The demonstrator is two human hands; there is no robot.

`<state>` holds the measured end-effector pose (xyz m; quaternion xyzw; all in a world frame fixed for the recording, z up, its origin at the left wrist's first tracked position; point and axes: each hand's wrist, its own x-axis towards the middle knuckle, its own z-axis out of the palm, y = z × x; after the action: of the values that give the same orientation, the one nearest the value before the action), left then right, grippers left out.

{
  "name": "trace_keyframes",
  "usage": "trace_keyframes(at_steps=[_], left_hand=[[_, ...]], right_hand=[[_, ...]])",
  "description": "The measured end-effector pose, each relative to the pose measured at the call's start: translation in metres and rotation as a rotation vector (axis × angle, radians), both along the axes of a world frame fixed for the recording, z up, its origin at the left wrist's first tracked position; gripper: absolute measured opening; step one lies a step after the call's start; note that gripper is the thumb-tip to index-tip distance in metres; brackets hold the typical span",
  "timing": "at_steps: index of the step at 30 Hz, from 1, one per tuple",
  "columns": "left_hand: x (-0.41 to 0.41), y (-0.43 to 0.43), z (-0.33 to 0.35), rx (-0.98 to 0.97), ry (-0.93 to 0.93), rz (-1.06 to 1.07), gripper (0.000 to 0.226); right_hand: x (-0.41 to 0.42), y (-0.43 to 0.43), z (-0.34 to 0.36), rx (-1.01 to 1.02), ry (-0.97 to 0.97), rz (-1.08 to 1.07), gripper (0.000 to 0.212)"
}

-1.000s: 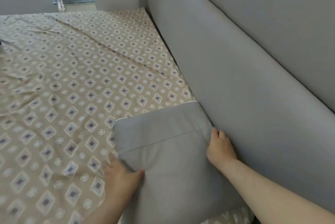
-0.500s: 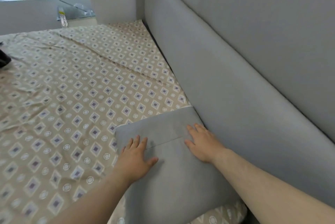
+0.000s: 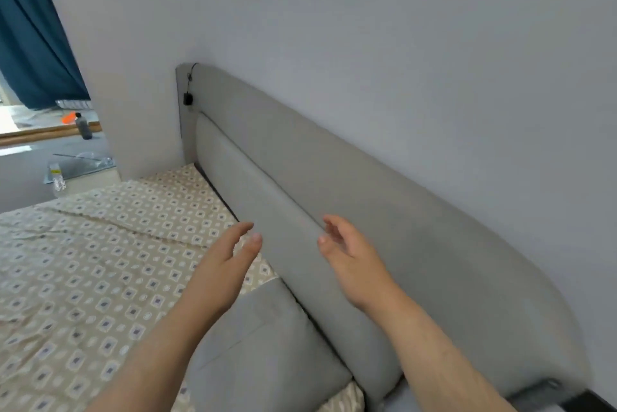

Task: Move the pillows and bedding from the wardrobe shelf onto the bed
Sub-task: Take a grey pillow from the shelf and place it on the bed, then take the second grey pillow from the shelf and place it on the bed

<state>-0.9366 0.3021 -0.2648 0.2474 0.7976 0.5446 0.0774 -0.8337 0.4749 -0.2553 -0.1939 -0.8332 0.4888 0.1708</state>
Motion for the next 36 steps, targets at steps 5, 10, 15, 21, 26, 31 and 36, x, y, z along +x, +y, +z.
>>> trace_keyframes(at_steps=[5, 10, 15, 21, 26, 31, 36], left_hand=[[0.056, 0.028, 0.088, 0.256, 0.004, -0.237, 0.035], [0.136, 0.047, 0.137, 0.451, -0.048, -0.600, 0.049], [0.228, 0.050, 0.167, 0.488, -0.054, -0.937, 0.048], [0.383, 0.029, 0.205, 0.640, -0.185, -1.259, 0.037], [0.533, -0.058, 0.236, 0.711, -0.255, -1.602, 0.061], [0.671, -0.152, 0.265, 0.783, -0.331, -1.877, 0.069], [0.789, -0.231, 0.278, 0.755, -0.405, -2.050, 0.044]], right_hand=[[0.110, -0.015, 0.102, 0.028, 0.209, -0.248, 0.024], [0.245, -0.072, 0.160, -0.011, 0.349, -0.608, 0.030], [0.369, -0.149, 0.186, 0.027, 0.382, -1.018, 0.027], [0.533, -0.278, 0.220, 0.162, 0.461, -1.441, 0.037], [0.639, -0.399, 0.235, 0.309, 0.559, -1.694, 0.029], [0.747, -0.523, 0.249, 0.438, 0.577, -1.894, 0.019], [0.829, -0.626, 0.262, 0.499, 0.512, -2.097, 0.017]])
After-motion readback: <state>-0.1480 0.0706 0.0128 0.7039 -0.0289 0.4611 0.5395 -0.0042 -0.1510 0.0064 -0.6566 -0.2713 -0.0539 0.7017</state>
